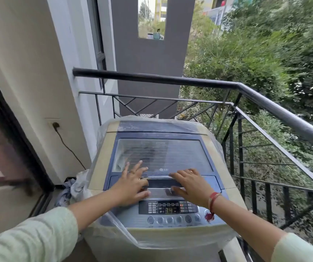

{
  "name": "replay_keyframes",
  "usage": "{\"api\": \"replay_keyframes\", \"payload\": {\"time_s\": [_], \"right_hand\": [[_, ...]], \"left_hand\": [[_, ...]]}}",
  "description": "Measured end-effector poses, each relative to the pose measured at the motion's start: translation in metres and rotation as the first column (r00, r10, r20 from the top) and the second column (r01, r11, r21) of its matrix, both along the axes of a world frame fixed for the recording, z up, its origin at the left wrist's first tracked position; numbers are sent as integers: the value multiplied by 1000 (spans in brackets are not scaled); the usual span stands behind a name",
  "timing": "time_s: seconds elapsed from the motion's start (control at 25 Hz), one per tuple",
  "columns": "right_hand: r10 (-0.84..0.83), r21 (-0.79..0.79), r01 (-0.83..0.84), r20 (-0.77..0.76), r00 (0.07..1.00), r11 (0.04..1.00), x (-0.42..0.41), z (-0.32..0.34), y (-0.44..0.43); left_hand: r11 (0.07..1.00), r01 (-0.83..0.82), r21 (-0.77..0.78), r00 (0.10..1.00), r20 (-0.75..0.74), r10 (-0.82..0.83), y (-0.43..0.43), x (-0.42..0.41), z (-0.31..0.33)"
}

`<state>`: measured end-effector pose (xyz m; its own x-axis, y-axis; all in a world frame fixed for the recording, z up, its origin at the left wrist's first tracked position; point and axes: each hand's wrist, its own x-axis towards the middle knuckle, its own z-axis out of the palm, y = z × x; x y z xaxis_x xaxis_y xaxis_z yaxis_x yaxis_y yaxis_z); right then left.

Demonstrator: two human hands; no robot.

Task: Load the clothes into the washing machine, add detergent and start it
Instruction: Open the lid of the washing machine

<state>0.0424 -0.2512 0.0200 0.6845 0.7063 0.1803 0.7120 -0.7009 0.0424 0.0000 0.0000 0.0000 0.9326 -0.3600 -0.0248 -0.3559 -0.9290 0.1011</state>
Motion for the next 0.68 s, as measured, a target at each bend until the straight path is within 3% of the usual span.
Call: {"api": "replay_keyframes", "payload": {"time_s": [0.16,0.24,0.36,0.52,0.68], "right_hand": [[2,-214,-46,-203,979,976,4,-4,7],[-59,-222,-7,-289,956,975,5,-5,11],[-93,-191,36,-299,950,981,4,4,16],[-129,61,137,-126,984,989,10,42,22],[-239,271,224,22,971,936,34,80,32]], "left_hand": [[1000,-11,18,999,-37,11,-7,-10,-9],[999,-34,14,998,-56,35,-8,-9,-10],[998,-52,36,997,-50,54,-11,-9,2],[994,-108,7,980,169,105,-9,0,32],[996,-73,56,857,514,34,-2,33,77]]}}
